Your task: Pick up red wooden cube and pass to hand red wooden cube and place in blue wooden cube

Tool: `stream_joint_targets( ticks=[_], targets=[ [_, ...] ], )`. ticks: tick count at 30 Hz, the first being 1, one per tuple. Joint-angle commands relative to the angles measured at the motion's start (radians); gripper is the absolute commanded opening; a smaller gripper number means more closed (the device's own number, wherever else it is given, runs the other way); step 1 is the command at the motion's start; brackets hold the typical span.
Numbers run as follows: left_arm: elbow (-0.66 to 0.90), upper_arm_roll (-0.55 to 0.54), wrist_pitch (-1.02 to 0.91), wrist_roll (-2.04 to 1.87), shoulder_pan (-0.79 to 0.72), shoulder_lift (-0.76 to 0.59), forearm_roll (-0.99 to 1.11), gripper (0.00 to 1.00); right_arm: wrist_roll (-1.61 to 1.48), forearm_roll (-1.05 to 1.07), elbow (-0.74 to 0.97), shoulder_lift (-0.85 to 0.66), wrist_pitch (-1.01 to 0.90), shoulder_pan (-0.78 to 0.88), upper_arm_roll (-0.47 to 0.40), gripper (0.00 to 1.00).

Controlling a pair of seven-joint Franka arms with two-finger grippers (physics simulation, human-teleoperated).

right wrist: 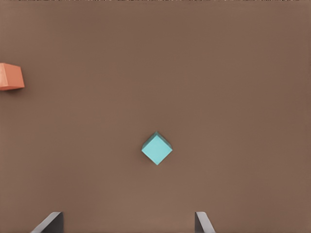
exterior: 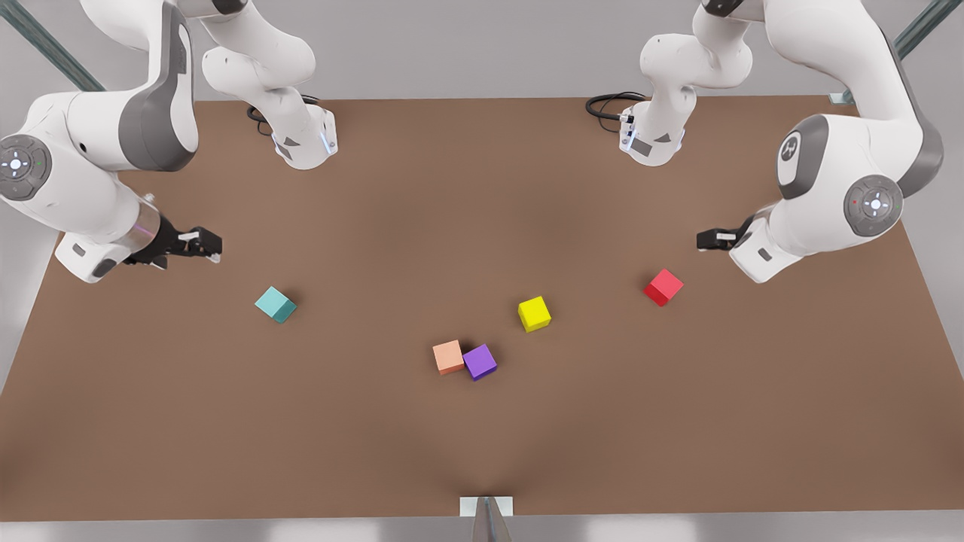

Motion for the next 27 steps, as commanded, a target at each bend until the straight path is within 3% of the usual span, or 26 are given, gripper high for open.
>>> stream_joint_targets(
  ticks=[1, 2, 3, 4, 6, 10, 11, 16, 27],
  targets=[
    [-0.005, 0.000, 0.036, 0.033, 0.000, -0.001, -0.001, 1.00, -0.023, -0.002, 0.001, 0.000, 0.024, 0.001, -0.001, 1.00],
    [-0.009, 0.000, 0.036, 0.033, 0.000, -0.001, -0.001, 1.00, -0.024, 0.001, 0.001, 0.000, 0.024, 0.001, -0.001, 1.00],
    [-0.124, 0.000, 0.105, -0.049, -0.006, -0.001, -0.008, 1.00, -0.023, 0.003, 0.001, 0.001, 0.024, 0.001, -0.001, 1.00],
    [-0.264, 0.002, 0.274, -0.236, -0.014, -0.001, -0.022, 1.00, -0.023, 0.003, 0.001, 0.000, 0.023, 0.001, -0.001, 1.00],
    [-0.480, 0.017, 0.556, -0.255, -0.015, 0.002, -0.058, 1.00, -0.133, -0.006, 0.018, -0.005, -0.008, -0.007, -0.010, 1.00],
    [-0.586, 0.052, 0.676, -0.356, -0.011, 0.030, -0.104, 1.00, -0.142, -0.048, 0.027, 0.003, -0.032, -0.004, -0.010, 1.00],
    [-0.672, 0.062, 0.768, -0.361, -0.009, 0.027, -0.130, 1.00, -0.142, -0.048, 0.024, 0.003, -0.051, 0.001, -0.007, 1.00],
    [-0.767, 0.062, 0.955, -0.511, -0.009, 0.040, -0.200, 1.00, -0.145, -0.048, 0.025, 0.016, -0.060, 0.001, -0.002, 1.00],
    [-0.787, 0.069, 0.999, -0.545, -0.003, 0.102, -0.199, 1.00, -0.145, -0.045, 0.028, 0.018, -0.071, -0.001, -0.002, 1.00]
  ],
)
